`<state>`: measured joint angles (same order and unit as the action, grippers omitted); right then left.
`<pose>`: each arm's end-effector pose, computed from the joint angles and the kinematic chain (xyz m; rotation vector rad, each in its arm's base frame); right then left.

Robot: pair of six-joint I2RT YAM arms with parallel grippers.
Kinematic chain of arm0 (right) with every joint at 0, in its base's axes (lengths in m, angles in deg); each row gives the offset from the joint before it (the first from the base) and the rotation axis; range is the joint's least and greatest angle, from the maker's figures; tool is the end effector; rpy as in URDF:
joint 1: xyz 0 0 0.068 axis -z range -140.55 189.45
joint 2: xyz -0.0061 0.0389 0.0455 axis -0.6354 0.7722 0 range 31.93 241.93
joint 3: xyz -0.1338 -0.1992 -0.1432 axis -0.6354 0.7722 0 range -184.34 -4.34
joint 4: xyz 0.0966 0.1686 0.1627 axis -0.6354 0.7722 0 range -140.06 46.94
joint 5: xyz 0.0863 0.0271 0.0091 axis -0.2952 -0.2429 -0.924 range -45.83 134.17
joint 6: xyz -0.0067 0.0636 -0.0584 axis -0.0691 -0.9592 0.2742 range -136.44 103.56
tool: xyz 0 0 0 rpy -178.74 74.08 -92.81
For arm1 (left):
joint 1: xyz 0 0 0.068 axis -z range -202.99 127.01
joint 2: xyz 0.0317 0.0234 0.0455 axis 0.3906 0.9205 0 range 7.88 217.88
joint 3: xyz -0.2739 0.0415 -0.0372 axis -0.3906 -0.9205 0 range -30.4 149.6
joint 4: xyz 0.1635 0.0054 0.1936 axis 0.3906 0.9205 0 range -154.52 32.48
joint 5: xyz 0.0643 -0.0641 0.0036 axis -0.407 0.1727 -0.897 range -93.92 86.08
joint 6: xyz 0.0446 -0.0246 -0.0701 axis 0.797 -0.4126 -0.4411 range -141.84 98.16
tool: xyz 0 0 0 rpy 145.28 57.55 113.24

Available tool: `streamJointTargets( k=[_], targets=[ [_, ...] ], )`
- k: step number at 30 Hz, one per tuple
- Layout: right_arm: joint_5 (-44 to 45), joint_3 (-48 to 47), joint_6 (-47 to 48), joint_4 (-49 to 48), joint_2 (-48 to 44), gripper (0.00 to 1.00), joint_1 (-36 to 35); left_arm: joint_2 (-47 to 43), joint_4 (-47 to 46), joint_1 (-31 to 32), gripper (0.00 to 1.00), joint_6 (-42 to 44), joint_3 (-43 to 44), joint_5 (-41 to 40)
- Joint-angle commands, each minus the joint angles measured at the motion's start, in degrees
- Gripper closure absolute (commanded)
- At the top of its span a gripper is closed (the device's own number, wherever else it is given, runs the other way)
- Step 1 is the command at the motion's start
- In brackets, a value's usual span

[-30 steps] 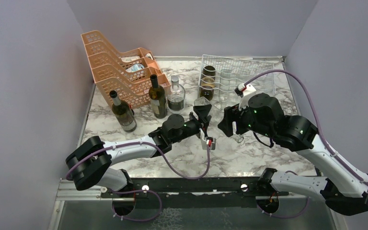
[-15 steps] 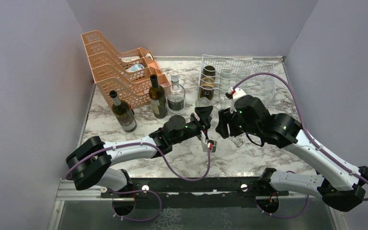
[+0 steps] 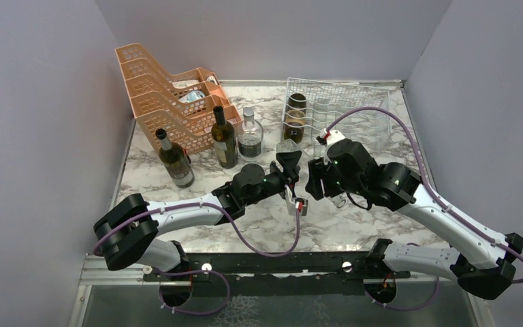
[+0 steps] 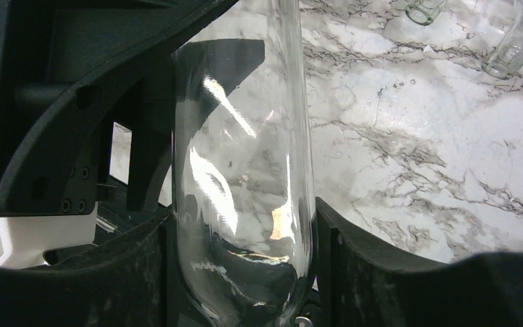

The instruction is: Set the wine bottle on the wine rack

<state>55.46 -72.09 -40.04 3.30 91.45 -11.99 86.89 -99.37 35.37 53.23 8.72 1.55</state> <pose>0.1446 0.1574 0.3345 -0.4773 2.3288 0.4109 0.1711 -0.2915 0.2607 1.5523 0.5888 0.1421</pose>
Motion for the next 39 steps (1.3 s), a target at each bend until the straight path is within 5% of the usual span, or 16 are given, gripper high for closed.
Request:
streamJointTargets(
  k=[1,3,5,8,11,13,21,28,39],
  targets=[
    [2.88,0.05,-1.00,-1.10,-0.26,0.64,-0.35,-1.95,-5.48,0.34,1.00,-2.08,2.99,-0.99],
    [3.84,-0.02,-1.00,-1.53,-0.76,0.81,-0.37,-2.05,-5.40,0.34,0.98,-2.77,2.70,-0.92],
    [5.41,-0.10,-1.00,-2.04,-1.35,0.91,-0.38,-2.27,-5.40,0.34,0.82,-3.31,2.20,-0.63],
    [8.21,-0.30,-1.04,-2.56,-2.44,0.97,-0.33,-2.61,-5.32,0.34,0.45,-4.61,1.37,-0.45],
    [11.39,-0.48,-1.52,-3.03,-3.42,0.99,-0.33,-3.06,-4.57,0.34,0.18,-7.95,0.93,-0.99],
    [13.75,-0.78,-1.71,-3.06,-3.86,0.99,-0.35,-3.82,-4.00,0.34,0.10,-10.55,0.44,-0.87],
    [23.20,-3.69,0.32,-2.92,0.28,0.99,-0.18,-9.81,-3.73,0.34,0.09,-27.96,-0.61,-3.96],
    [16.07,-4.01,1.72,-4.77,4.00,0.99,8.39,-17.32,-2.61,0.34,0.06,-49.59,-0.78,-16.38],
    [5.80,6.73,-1.88,-5.04,0.18,0.99,22.91,-25.09,-1.99,0.26,0.02,-55.50,-3.30,-13.88]
  ],
)
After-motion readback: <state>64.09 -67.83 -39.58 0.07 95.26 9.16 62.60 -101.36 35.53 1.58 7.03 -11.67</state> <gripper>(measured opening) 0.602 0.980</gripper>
